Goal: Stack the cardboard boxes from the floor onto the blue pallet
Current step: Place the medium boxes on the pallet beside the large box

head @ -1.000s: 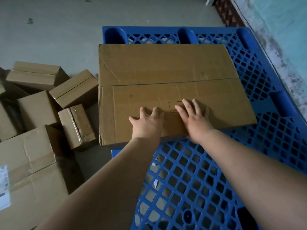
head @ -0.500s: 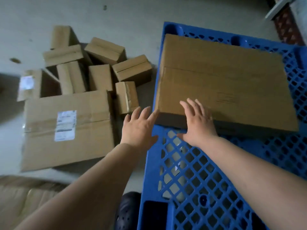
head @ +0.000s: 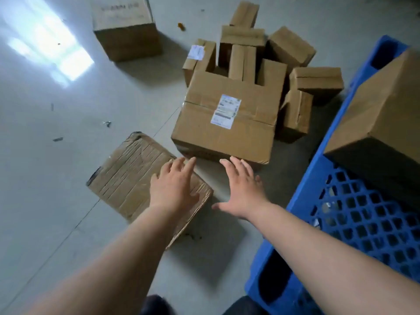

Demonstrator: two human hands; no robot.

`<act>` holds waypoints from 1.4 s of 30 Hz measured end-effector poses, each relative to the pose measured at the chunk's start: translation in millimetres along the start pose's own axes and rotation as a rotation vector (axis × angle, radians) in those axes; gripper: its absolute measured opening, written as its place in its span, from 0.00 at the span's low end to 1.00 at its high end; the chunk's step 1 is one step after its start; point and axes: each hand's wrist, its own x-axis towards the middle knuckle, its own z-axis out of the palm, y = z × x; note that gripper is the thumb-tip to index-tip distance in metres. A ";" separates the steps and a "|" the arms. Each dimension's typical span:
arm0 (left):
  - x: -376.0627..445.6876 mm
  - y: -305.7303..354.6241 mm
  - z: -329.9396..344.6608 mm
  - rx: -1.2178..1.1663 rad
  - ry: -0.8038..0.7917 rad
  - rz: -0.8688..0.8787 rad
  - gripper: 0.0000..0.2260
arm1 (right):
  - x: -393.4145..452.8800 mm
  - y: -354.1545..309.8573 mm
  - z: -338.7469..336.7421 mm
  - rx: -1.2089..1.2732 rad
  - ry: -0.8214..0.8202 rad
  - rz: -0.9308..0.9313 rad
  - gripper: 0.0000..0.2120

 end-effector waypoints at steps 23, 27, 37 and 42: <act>-33.5 -184.3 196.5 -0.710 -0.078 -0.661 0.36 | 150.4 -79.1 171.3 -0.015 -0.043 0.206 0.58; -24.4 -180.0 199.6 -0.896 0.047 -0.791 0.50 | 156.3 -78.5 175.4 0.107 -0.012 0.342 0.58; -55.7 -190.9 139.5 -1.100 -0.007 -0.861 0.50 | 101.8 -115.8 145.3 0.307 -0.115 0.384 0.52; -65.8 -186.9 71.6 -1.062 0.041 -0.781 0.48 | 76.1 -138.3 90.5 0.433 -0.085 0.388 0.50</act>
